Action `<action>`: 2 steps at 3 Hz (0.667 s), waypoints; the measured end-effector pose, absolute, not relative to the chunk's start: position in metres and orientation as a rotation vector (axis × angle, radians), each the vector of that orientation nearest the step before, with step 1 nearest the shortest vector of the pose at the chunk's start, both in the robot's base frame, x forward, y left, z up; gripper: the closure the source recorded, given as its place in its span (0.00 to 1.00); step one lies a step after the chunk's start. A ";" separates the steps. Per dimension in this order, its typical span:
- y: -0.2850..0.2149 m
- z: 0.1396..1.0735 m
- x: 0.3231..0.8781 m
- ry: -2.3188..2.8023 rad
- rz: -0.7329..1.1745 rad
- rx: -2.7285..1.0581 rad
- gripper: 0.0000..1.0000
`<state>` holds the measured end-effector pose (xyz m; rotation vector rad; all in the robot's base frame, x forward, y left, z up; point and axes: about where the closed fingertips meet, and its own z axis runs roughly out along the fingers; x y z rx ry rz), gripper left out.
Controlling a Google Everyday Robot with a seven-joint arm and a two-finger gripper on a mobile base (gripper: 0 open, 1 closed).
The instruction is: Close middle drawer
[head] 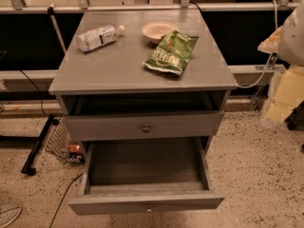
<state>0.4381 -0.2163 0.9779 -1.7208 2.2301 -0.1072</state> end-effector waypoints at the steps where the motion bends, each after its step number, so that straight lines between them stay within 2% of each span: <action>1: -0.216 0.979 0.438 2.232 -0.114 -1.719 0.00; 2: -0.227 0.950 0.429 2.341 -0.097 -1.666 0.00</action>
Offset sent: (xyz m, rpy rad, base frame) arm -0.0277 -0.0315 -0.0901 -0.0413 0.1902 -0.2237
